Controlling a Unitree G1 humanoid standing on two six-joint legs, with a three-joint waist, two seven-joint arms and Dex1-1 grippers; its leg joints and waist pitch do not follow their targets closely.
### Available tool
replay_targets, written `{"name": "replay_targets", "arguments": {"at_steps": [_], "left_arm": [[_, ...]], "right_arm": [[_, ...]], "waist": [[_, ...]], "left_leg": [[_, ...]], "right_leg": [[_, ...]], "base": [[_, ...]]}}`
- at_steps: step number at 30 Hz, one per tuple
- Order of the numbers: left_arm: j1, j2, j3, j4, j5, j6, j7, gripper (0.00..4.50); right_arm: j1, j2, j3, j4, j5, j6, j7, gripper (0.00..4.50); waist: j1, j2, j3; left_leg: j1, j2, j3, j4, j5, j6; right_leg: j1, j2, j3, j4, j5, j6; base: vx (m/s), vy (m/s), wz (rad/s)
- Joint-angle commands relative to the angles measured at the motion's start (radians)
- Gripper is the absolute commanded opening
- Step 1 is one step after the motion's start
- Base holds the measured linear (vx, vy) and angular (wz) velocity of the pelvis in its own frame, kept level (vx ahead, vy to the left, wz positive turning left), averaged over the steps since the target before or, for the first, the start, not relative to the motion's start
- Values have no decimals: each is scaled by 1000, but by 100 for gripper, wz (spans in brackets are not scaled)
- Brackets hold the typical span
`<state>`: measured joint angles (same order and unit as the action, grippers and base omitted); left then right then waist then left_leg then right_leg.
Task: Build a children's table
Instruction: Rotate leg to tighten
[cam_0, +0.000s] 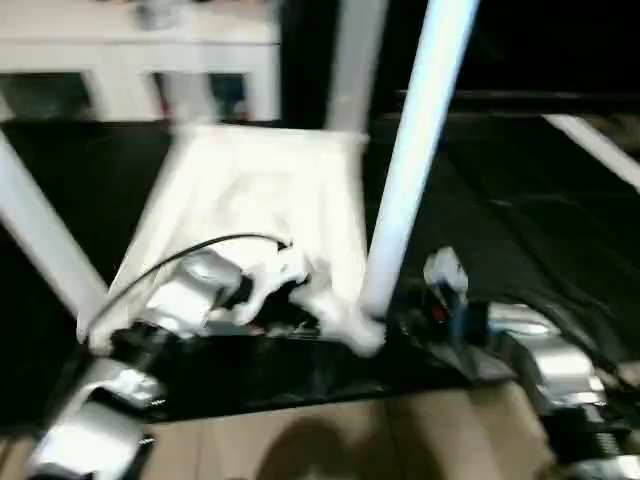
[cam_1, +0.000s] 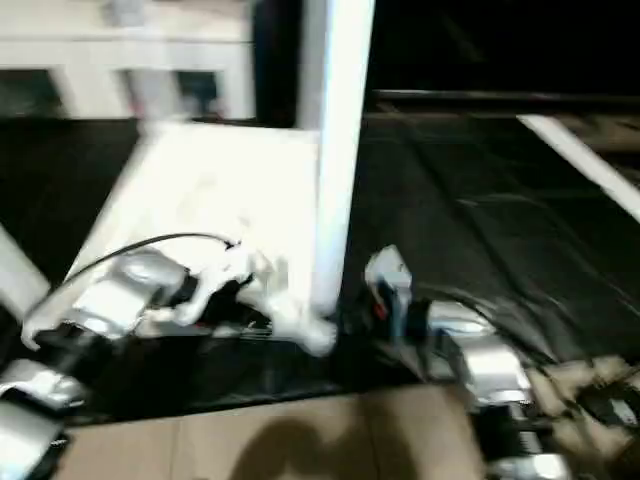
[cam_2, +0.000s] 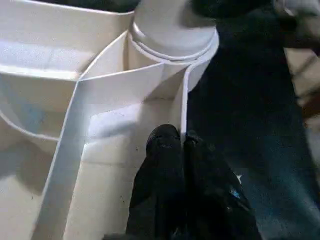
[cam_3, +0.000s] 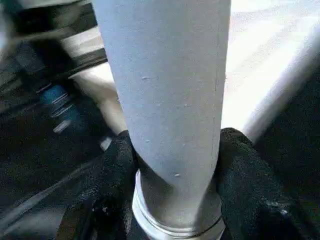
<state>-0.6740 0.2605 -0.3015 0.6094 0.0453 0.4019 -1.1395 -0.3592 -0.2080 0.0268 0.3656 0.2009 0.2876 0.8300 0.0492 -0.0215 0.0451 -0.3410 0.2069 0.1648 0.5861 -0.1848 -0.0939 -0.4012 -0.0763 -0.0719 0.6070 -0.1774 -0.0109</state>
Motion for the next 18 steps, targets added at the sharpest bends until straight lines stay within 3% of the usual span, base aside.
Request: {"name": "replay_targets", "arguments": {"at_steps": [1, 4, 6, 7, 11, 14, 18], "left_arm": [[-31, -114, -26, -19, -62, 11, 26, 0], [-65, -171, 28, 28, -52, 34, 167, 0], [-78, -194, 53, 41, -46, 41, 222, 0], [-81, -201, 61, 41, -44, 43, 237, 0], [-72, -197, 59, 24, -40, 41, 236, 0], [-52, -180, 52, 6, -39, 29, 216, 0], [-31, -139, 30, -5, -26, -8, 174, 0]], "right_arm": [[-42, 98, 82, 41, -13, 38, -70, 195], [-105, 178, 62, 99, -52, 35, -229, 194], [-126, 213, 56, 112, -65, 42, -277, 194], [-132, 226, 56, 115, -69, 48, -287, 194], [-123, 221, 87, 109, -86, 28, -263, 194], [-110, 210, 94, 96, -80, 25, -232, 264], [-80, 169, 89, 68, -71, 2, -177, 299]], "waist": [[2, 3, -47], [-15, 2, -47], [-15, -1, -50], [-15, 2, -51], [-10, -3, -59], [-6, -4, -60], [-2, -4, -59]], "left_leg": [[-9, 0, -9, -71, -320, 3], [-12, -3, -10, -69, -320, 5], [-13, 0, -10, -72, -306, 11], [-14, 2, -10, -74, -298, 17], [-17, 9, -3, -74, -219, 40], [-16, 9, 4, -71, -181, 59], [-16, 9, 6, -71, -169, 66]], "right_leg": [[42, -59, 24, -123, -604, -64], [38, -54, 21, -120, -590, -74], [41, -55, 23, -119, -559, -79], [43, -54, 25, -114, -522, -92], [50, -54, 37, -94, -324, -153], [54, -56, 40, -88, -253, -192], [56, -57, 40, -90, -265, -186]], "base": [[0, 0, 0], [0, 0, 0], [0, 0, 0], [0, 0, 0], [16, 1, 1], [0, 0, 0], [0, 0, 0]]}}
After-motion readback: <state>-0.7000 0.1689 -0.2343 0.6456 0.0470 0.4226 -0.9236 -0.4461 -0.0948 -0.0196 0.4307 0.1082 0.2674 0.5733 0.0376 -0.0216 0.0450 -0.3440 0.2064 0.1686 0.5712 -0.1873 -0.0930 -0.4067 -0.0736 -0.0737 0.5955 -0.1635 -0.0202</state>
